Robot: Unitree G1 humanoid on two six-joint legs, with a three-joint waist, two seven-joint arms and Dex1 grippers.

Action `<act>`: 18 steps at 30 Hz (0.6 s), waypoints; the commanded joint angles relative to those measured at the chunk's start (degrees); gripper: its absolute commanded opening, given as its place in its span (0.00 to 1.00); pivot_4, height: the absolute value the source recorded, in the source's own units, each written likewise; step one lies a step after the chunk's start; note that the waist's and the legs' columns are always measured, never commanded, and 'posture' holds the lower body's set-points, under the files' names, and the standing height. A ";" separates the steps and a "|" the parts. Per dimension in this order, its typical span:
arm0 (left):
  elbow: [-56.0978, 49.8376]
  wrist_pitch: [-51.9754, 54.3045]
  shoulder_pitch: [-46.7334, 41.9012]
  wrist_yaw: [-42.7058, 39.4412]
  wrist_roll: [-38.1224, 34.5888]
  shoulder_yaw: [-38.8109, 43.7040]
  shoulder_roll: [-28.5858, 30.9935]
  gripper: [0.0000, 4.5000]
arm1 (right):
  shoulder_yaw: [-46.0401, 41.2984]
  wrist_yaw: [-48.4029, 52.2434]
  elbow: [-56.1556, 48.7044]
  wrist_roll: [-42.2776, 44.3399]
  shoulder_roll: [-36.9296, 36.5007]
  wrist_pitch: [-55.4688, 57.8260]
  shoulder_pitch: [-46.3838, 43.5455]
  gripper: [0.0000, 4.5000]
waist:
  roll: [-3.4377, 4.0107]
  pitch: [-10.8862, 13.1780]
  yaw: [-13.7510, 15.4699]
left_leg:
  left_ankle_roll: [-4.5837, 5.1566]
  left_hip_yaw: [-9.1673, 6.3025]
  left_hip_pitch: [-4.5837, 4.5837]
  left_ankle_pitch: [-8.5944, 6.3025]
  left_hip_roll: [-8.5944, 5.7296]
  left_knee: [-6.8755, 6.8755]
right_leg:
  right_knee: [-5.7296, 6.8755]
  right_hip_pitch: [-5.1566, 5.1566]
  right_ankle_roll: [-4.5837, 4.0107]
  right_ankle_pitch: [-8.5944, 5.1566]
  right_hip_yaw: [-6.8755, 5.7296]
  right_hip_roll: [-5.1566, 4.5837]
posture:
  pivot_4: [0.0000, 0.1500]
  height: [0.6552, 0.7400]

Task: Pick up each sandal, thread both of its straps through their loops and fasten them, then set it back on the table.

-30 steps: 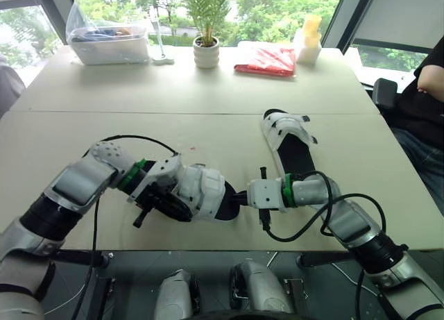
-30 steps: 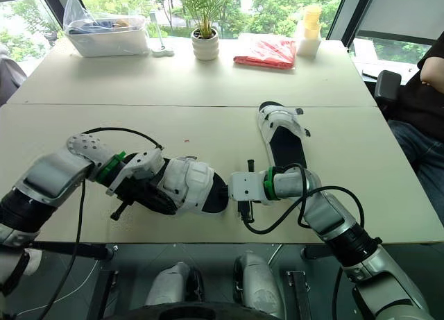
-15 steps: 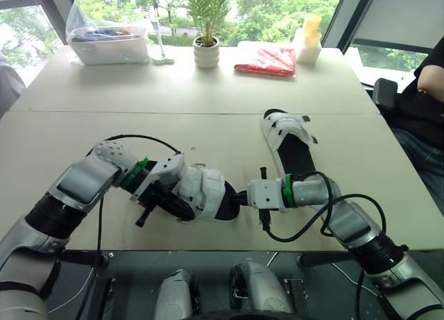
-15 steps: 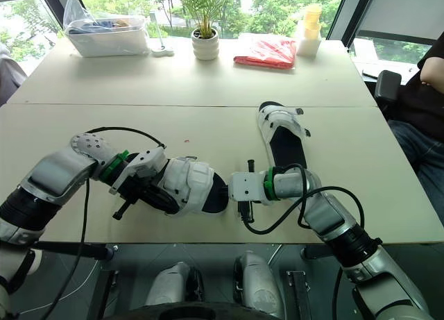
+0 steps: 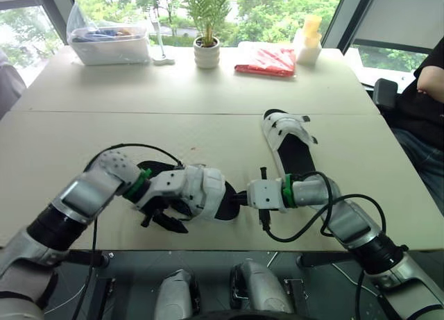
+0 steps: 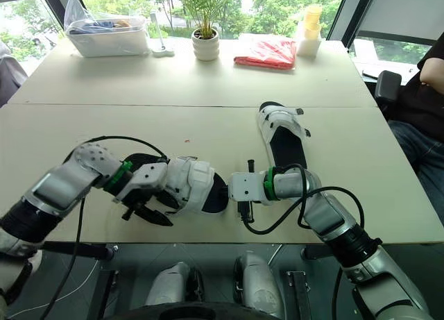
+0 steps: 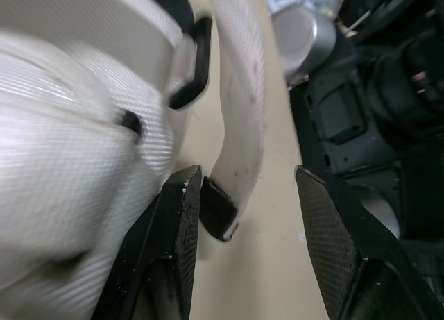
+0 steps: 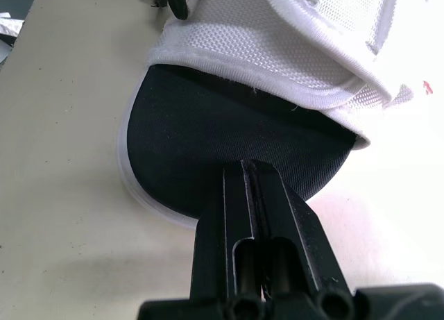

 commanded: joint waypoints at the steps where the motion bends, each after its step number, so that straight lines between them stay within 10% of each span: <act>1: -2.11 -0.24 0.15 1.27 1.58 -0.18 0.47 0.08 | 3.45 1.18 2.90 -2.84 -0.34 3.01 2.36 0.00 | 0.00 0.00 -0.03 | 0.00 0.00 -0.01 0.00 0.00 0.00 | 0.00 -0.01 0.00 0.00 0.00 0.00 | 1.00 0.81; 12: -1.41 17.16 -4.02 -4.16 -15.85 7.86 -1.22 0.04 | 3.39 1.11 2.49 -2.97 -0.79 2.96 2.97 0.00 | 0.06 -0.03 0.03 | 0.00 0.00 -0.01 0.00 0.00 -0.02 | 0.00 -0.02 0.00 -0.01 -0.01 0.00 | 1.00 0.81; 18: 4.66 32.82 -10.69 6.98 -24.41 15.56 -9.95 0.04 | 3.35 0.95 2.28 -3.14 -0.71 3.02 3.30 0.00 | 0.11 -0.10 0.09 | 0.02 -0.06 0.01 -0.01 -0.01 0.00 | -0.02 0.06 0.02 -0.01 -0.02 0.00 | 1.00 0.81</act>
